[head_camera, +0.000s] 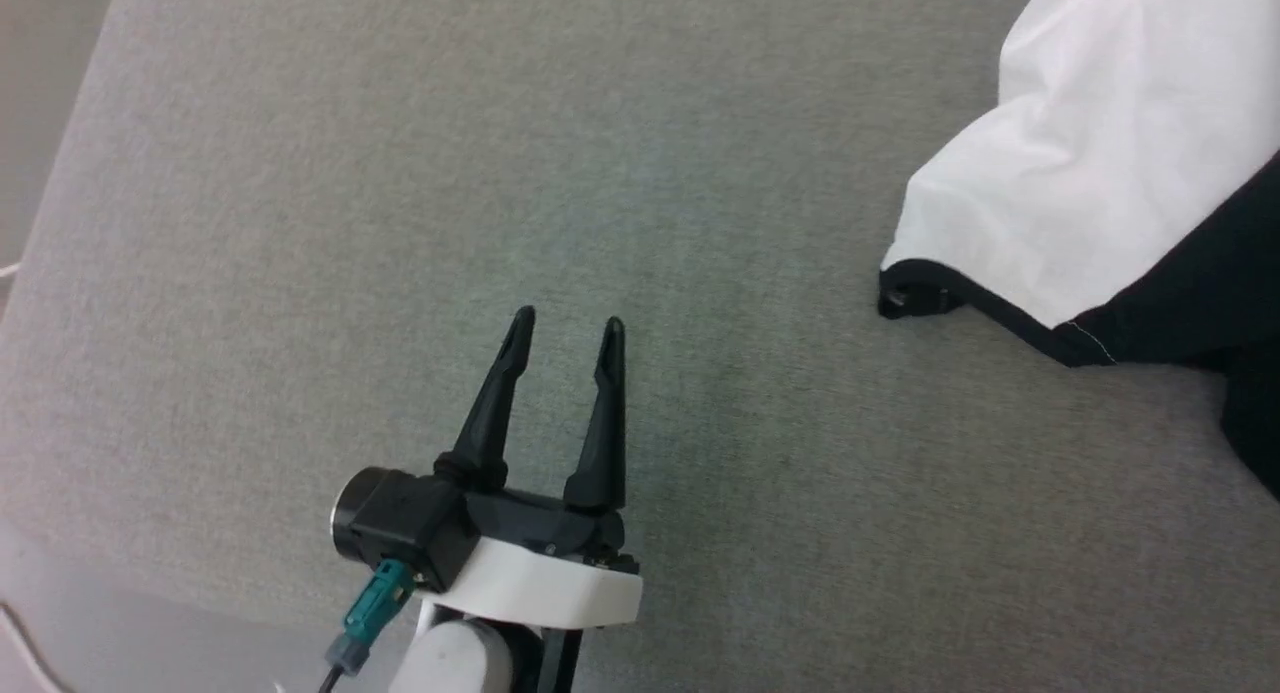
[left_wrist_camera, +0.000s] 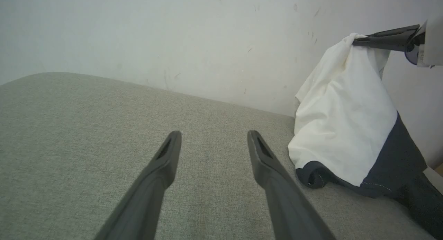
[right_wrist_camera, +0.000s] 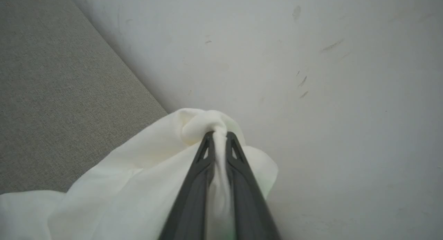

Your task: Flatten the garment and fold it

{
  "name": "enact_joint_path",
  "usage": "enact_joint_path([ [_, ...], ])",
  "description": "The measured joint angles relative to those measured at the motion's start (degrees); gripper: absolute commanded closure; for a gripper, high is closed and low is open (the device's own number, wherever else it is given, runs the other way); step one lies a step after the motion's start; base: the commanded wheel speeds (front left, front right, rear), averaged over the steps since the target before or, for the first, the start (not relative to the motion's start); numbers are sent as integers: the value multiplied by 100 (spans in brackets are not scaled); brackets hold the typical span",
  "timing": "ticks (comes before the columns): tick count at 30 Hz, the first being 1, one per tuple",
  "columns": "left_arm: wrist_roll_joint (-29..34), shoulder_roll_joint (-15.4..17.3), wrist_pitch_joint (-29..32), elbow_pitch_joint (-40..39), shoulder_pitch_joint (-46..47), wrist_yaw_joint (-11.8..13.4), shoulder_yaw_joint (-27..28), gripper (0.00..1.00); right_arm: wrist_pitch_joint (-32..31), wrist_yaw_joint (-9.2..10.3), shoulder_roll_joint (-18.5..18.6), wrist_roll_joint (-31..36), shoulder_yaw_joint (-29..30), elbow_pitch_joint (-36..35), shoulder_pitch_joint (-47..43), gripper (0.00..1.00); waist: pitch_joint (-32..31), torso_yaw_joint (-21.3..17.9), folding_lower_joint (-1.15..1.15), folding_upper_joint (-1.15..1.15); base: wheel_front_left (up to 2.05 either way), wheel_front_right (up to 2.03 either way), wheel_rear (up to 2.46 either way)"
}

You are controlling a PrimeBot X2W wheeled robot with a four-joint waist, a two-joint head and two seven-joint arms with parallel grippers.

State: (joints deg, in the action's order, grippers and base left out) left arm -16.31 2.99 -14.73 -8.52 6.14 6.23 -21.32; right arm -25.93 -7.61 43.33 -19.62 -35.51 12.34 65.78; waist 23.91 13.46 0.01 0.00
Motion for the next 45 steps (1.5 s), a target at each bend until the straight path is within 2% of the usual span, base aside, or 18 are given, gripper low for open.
enact_joint_path([
  [6,-87,0,0,26,188,94,-267,0,26,-1,-189,-105,-584,1063,77,99,292,301,0,-1,0,0,0],
  [7,-88,0,0,40,224,94,-301,0,32,-1,-190,-147,-613,1209,67,70,336,338,0,-1,0,0,0],
  [8,-87,0,0,49,254,96,-324,0,54,-1,-183,-178,-638,1333,63,23,374,368,1,-1,0,0,0],
  [9,-87,0,0,62,280,97,-336,0,91,-1,-163,-194,-694,1418,63,0,411,391,1,-1,0,0,0],
  [13,-75,0,0,119,347,140,-303,0,408,-1,-164,-332,-766,1548,64,0,474,378,0,-1,0,0,0],
  [16,-32,0,0,164,347,138,-238,0,806,-1,-177,-511,-610,1560,60,0,434,308,0,-1,0,0,0],
  [21,41,-1,0,182,279,131,1,0,1583,0,-259,-846,227,1440,-395,0,209,149,-1,-1,0,0,0],
  [26,200,27,0,151,-47,81,268,0,1959,0,-183,-984,1328,1057,-1779,0,-124,-119,-2,-1,0,0,0],
  [30,242,82,0,82,-264,30,414,0,1942,0,-177,-971,2273,613,-3232,0,-341,-370,-2,-1,0,0,0],
  [34,282,97,0,44,-375,-18,449,0,1683,1,-466,-911,2998,100,-4638,0,-481,-619,-2,-1,0,0,0],
  [39,314,93,0,30,-373,-76,442,0,1334,0,-820,-570,3354,-285,-5713,0,-523,-815,-3,-1,0,0,0],
  [45,339,89,0,68,-368,-123,416,0,1090,0,-992,-386,3373,-356,-5998,0,-439,-734,-1,-1,0,0,0],
])
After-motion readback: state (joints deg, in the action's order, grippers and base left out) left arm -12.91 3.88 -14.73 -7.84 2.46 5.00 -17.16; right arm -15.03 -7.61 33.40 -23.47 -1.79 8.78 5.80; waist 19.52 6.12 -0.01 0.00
